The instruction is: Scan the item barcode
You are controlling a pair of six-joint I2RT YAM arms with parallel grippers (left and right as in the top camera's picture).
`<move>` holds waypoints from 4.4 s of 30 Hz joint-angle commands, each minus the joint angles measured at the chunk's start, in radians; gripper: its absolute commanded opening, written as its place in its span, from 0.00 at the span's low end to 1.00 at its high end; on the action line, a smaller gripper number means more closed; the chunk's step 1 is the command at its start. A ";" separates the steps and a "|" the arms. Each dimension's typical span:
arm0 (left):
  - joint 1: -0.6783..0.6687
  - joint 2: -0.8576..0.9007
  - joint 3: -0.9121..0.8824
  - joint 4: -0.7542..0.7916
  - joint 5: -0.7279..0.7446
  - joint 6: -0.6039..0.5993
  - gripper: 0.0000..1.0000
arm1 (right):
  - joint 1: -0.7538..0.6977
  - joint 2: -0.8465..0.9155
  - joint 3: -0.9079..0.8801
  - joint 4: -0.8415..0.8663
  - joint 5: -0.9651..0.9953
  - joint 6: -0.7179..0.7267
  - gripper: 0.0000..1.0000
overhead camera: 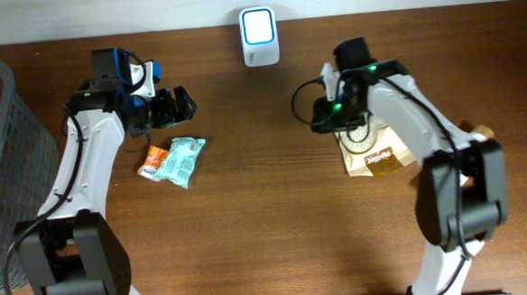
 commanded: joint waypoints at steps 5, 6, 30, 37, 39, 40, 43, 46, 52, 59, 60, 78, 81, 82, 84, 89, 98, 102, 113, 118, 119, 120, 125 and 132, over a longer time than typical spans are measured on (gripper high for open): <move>0.002 -0.011 0.011 0.000 0.001 0.009 0.99 | -0.004 0.122 -0.013 0.014 0.126 0.087 0.39; 0.002 -0.011 0.011 0.000 0.001 0.009 0.99 | -0.014 0.122 -0.013 0.003 0.180 0.119 0.39; 0.002 -0.011 0.011 0.000 0.001 0.009 0.99 | -0.047 0.044 0.053 -0.025 -0.224 0.113 0.63; 0.019 -0.021 0.027 0.042 -0.008 0.010 0.99 | 0.237 0.090 0.053 0.322 -0.211 0.458 0.98; 0.097 -0.063 0.108 -0.034 -0.007 0.010 0.99 | 0.326 0.122 0.053 0.431 -0.208 0.552 0.84; 0.121 -0.078 0.123 -0.039 -0.009 0.010 0.99 | 0.349 0.132 0.053 0.472 -0.206 0.589 0.82; 0.181 -0.093 0.126 -0.063 -0.134 -0.047 0.96 | 0.446 0.182 0.053 0.591 -0.181 0.771 0.70; 0.185 -0.086 0.125 -0.072 -0.194 -0.055 1.00 | 0.505 0.220 0.053 0.679 -0.180 0.824 0.56; 0.185 -0.029 0.125 -0.072 -0.193 -0.055 0.99 | 0.540 0.293 0.053 0.716 -0.166 0.814 0.45; 0.184 0.081 0.125 -0.094 -0.190 -0.055 0.99 | 0.553 0.327 0.053 0.768 -0.175 0.805 0.38; 0.184 0.093 0.125 -0.098 -0.190 -0.055 0.99 | 0.553 0.327 0.053 0.768 -0.175 0.805 0.34; 0.116 0.174 0.108 -0.162 -0.190 -0.055 0.99 | 0.428 0.278 0.053 0.700 -0.267 0.476 0.04; 0.113 0.202 0.106 -0.173 -0.190 -0.055 0.99 | 0.399 0.276 0.053 0.687 -0.352 0.442 0.04; 0.113 0.207 0.106 -0.172 -0.191 -0.055 0.99 | 0.400 0.274 0.053 0.686 -0.375 0.426 0.04; 0.113 0.209 0.106 -0.165 -0.214 -0.050 0.96 | 0.400 0.274 0.053 0.687 -0.426 0.425 0.26; 0.090 0.214 0.106 -0.160 -0.179 0.160 0.37 | 0.390 0.259 0.053 0.668 -0.484 0.410 0.36; 0.043 0.232 0.027 -0.219 -0.251 0.053 0.00 | 0.159 0.166 0.053 0.290 -0.289 0.215 0.43; -0.029 0.232 0.027 -0.308 -0.206 0.052 0.00 | 0.137 0.166 0.053 0.269 -0.293 0.215 0.43; -0.263 0.232 0.031 -0.275 -0.065 -0.007 0.00 | 0.098 0.151 0.053 0.264 -0.391 0.216 0.42; -0.239 0.192 0.205 -0.388 -0.084 0.045 0.00 | 0.048 0.048 0.053 0.153 -0.402 0.174 0.50; -0.233 0.177 0.236 -0.407 -0.108 0.047 0.00 | 0.049 0.046 0.053 0.124 -0.403 0.174 0.53; -0.229 0.159 0.257 -0.423 -0.152 0.047 0.00 | 0.058 0.050 0.053 0.100 -0.403 0.174 0.56; -0.227 0.160 0.226 -0.385 -0.230 0.045 0.00 | 0.135 0.072 0.052 0.144 -0.319 0.368 0.42; -0.227 0.161 -0.002 -0.156 -0.227 -0.095 0.00 | 0.214 0.126 0.043 0.263 -0.324 0.440 0.42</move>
